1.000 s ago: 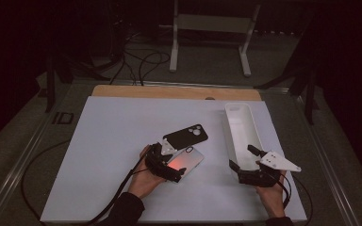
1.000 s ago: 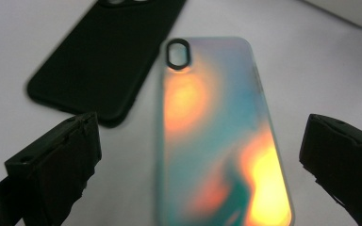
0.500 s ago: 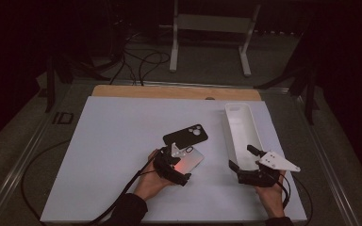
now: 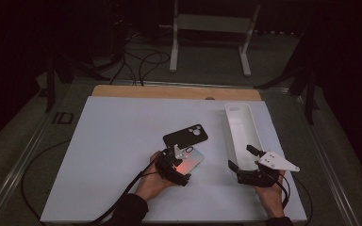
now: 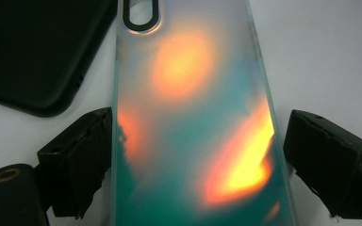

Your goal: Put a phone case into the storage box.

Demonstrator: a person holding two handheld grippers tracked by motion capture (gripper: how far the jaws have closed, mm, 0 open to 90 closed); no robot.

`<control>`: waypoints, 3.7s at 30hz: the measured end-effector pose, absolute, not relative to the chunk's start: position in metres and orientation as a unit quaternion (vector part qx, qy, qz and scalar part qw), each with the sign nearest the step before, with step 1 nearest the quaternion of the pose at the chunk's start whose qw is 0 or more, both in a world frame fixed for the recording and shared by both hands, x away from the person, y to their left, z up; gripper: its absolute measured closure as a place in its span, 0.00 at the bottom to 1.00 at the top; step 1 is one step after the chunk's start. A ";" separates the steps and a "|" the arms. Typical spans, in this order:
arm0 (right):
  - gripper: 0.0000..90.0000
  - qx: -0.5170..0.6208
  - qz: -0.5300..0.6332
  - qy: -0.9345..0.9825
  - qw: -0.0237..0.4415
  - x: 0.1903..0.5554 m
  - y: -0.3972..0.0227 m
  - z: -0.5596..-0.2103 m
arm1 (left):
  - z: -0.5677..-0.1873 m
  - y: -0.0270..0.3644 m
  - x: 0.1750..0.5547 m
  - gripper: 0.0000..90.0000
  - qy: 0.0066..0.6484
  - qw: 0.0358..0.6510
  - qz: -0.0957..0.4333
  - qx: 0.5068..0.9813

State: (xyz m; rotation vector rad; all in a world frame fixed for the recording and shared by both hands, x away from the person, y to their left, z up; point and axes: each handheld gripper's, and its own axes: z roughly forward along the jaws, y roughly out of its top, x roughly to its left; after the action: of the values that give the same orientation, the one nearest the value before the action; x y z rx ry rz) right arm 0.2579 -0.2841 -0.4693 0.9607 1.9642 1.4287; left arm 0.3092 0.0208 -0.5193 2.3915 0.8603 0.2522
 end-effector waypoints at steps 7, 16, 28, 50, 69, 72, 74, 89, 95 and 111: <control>0.09 0.353 0.528 0.728 0.259 0.258 -0.283 -0.469 | -0.517 0.020 0.309 0.17 0.327 0.281 0.095 0.897; 0.09 0.356 0.523 0.731 0.256 0.258 -0.282 -0.467 | -0.516 0.022 0.306 0.18 0.327 0.289 0.100 0.894; 0.09 0.363 0.508 0.743 0.242 0.261 -0.276 -0.463 | -0.492 0.042 0.299 0.18 0.319 0.321 0.138 0.881; 0.09 0.331 0.503 0.760 0.245 0.280 -0.250 -0.438 | -0.452 0.087 0.304 0.18 0.316 0.377 0.189 0.850; 0.09 0.320 0.508 0.771 0.214 0.296 -0.219 -0.427 | -0.438 0.090 0.300 0.18 0.305 0.400 0.199 0.841; 0.09 0.315 0.511 0.773 0.207 0.298 -0.212 -0.425 | -0.436 0.090 0.299 0.18 0.303 0.404 0.200 0.840; 0.09 0.313 0.517 0.772 0.198 0.300 -0.207 -0.423 | -0.435 0.089 0.297 0.18 0.299 0.410 0.199 0.839; 0.09 0.316 0.543 0.767 0.127 0.309 -0.184 -0.422 | -0.425 0.080 0.286 0.18 0.273 0.429 0.208 0.836; 0.14 0.320 0.544 0.770 0.096 0.311 -0.176 -0.424 | -0.423 0.078 0.283 0.18 0.267 0.441 0.207 0.832; 0.47 0.343 0.554 0.759 0.022 0.316 -0.164 -0.426 | -0.426 0.068 0.279 0.18 0.253 0.447 0.204 0.833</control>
State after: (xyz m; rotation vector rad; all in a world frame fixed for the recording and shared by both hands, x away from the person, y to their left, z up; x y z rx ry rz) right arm 0.3156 -0.1638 -0.4261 1.0624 2.3505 1.7156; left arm 0.2786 0.0682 -0.4260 2.0629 0.6272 0.5059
